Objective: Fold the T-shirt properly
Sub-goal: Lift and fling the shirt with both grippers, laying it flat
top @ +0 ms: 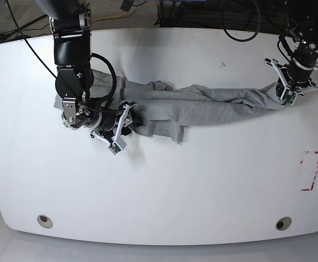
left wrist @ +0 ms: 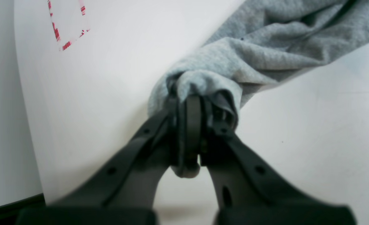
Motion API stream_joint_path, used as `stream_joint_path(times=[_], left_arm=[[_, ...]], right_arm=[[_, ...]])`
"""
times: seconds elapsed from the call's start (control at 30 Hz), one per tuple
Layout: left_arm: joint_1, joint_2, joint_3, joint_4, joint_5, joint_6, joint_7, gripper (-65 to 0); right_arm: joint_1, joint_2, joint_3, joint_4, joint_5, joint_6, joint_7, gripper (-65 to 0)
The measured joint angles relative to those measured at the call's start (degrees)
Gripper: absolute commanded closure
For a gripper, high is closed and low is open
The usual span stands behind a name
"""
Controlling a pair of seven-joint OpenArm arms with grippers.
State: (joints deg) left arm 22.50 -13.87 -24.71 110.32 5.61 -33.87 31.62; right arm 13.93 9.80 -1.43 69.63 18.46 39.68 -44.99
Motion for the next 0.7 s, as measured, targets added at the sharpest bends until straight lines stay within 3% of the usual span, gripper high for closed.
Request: stream_joint_path(times=[0.07, 0.4, 0.7], left_arm=[[-0.1, 0.0, 0.0, 0.0, 0.0, 0.0, 0.0, 0.0], [-3.5, 0.0, 1.1, -0.1, 0.4, 0.0, 0.5, 0.0], [-13.4, 0.0, 2.7, 0.1, 0.3, -0.3, 0.7, 0.0]], right_arm=[[-0.1, 0.0, 0.0, 0.0, -1.0, 0.0, 0.3, 0.0], [0.1, 0.9, 0.0, 5.2, -5.2, 0.0, -0.2, 0.0], [9.3, 7.1, 0.2, 10.3, -4.7, 0.4, -3.7, 0.0]])
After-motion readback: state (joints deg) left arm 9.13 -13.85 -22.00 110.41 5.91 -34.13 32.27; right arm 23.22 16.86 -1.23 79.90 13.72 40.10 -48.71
